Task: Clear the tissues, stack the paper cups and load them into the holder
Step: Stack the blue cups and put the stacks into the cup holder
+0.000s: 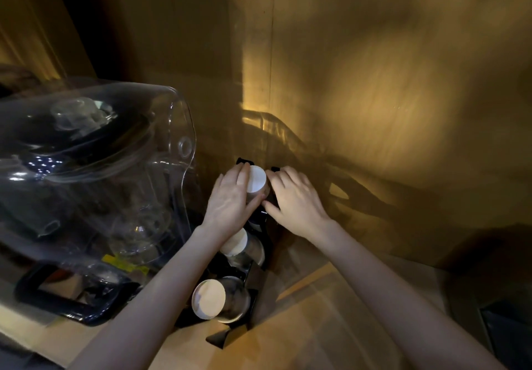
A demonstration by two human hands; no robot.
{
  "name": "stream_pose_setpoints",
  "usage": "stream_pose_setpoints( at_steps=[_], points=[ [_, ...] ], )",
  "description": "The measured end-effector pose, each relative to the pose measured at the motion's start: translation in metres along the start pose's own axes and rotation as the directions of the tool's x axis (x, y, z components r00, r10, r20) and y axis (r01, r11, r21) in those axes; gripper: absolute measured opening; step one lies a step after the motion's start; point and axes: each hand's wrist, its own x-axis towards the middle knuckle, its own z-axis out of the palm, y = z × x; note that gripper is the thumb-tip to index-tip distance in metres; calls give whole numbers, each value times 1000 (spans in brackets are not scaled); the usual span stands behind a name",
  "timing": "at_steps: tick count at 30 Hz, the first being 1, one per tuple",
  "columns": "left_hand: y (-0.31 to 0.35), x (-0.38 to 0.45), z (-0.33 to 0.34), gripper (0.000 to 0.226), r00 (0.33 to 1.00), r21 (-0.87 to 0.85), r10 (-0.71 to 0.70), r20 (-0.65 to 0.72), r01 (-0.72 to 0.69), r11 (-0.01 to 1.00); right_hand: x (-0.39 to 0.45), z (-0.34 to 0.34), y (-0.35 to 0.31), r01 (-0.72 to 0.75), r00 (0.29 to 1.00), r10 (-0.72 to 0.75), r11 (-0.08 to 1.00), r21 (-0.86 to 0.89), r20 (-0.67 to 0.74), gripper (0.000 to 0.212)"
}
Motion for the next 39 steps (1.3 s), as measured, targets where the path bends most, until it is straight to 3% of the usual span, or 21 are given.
stream_pose_setpoints(
  at_steps=[2, 5, 13, 22, 27, 30, 33, 36, 39],
  points=[
    [5, -3, -2, 67, 999, 168, 34, -3, -33, 985, -11, -9, 3, 8, 1000, -8, 1000, -4, -6, 55],
    [21, -10, -4, 66, 996, 235, 87, 30, -91, 968, -36, -23, 11, -28, 1000, 28, 1000, -10, -15, 56],
    [106, -49, 37, 63, 909, 110, 371, 189, -395, 912, -153, -39, 57, -276, 959, 279, 960, -50, 57, 60],
    [205, -118, 118, 65, 703, -80, 544, 459, -577, 813, -308, -32, 83, -672, 722, 684, 729, -131, 102, 63],
    [239, -146, 148, 59, 654, -113, 419, 629, -457, 882, -355, -28, 87, -845, 517, 840, 531, -59, 162, 70],
    [248, -154, 156, 47, 646, -147, 339, 684, -333, 932, -370, -21, 87, -903, 413, 894, 426, -47, 173, 61],
    [250, -158, 158, 42, 663, -173, 316, 679, -274, 946, -374, -19, 86, -932, 342, 911, 359, -37, 229, 40],
    [247, -161, 161, 41, 670, -196, 301, 678, -230, 953, -372, -19, 85, -963, 268, 928, 255, 83, 260, 29],
    [235, -159, 161, 35, 686, -302, 269, 676, -75, 950, -365, -21, 85, -952, 260, 923, 196, 237, 282, 25]
  ],
)
